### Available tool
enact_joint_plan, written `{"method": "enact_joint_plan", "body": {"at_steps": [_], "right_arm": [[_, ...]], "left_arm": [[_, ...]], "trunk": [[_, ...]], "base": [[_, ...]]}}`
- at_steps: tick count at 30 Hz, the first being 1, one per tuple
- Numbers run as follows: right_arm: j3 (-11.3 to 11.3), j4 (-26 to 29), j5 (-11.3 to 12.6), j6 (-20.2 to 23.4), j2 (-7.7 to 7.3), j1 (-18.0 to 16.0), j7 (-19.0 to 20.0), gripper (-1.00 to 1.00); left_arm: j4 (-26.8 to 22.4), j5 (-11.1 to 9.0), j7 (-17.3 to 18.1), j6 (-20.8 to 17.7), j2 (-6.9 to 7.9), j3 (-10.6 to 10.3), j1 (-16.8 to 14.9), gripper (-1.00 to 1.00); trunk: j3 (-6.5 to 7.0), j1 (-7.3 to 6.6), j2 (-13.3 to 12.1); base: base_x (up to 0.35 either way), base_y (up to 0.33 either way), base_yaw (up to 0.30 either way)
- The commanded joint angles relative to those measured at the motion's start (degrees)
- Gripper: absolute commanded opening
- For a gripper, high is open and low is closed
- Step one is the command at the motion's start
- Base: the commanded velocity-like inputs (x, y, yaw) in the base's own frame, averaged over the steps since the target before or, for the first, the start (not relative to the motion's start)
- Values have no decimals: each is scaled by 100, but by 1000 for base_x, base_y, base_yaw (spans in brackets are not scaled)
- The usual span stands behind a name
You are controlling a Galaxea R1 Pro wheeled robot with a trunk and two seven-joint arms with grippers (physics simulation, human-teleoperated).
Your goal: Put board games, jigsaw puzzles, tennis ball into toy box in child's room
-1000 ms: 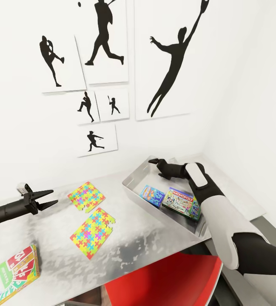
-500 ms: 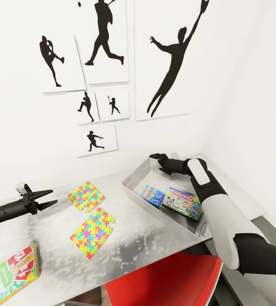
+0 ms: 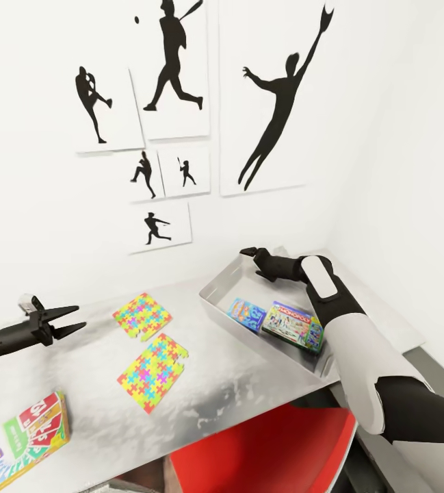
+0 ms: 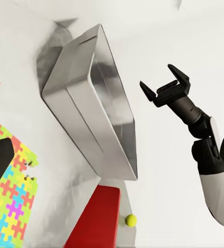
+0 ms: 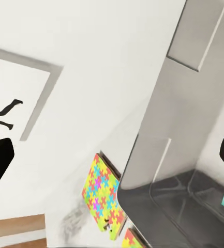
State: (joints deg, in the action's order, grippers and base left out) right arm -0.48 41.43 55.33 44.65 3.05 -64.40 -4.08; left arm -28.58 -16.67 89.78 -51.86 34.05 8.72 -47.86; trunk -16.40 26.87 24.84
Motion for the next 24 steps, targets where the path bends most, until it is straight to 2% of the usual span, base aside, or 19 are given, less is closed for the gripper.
{"method": "enact_joint_plan", "body": {"at_steps": [1, 16, 24], "right_arm": [[-5, 5, 45, 18, 2, -4, -44, 100], [-5, 5, 45, 18, 2, -5, -49, 100], [-7, 1, 40, 18, -3, -2, -49, 100]], "left_arm": [[1, 0, 22, -61, 3, -2, -4, 100], [0, -1, 22, -61, 5, -2, -4, 100], [1, -3, 22, -61, 5, -2, -4, 100]], "trunk": [[-1, 2, 11], [36, 2, 11], [36, 2, 11]], "base": [[-154, 101, 0], [-43, 20, 0], [-191, 98, 0]]}}
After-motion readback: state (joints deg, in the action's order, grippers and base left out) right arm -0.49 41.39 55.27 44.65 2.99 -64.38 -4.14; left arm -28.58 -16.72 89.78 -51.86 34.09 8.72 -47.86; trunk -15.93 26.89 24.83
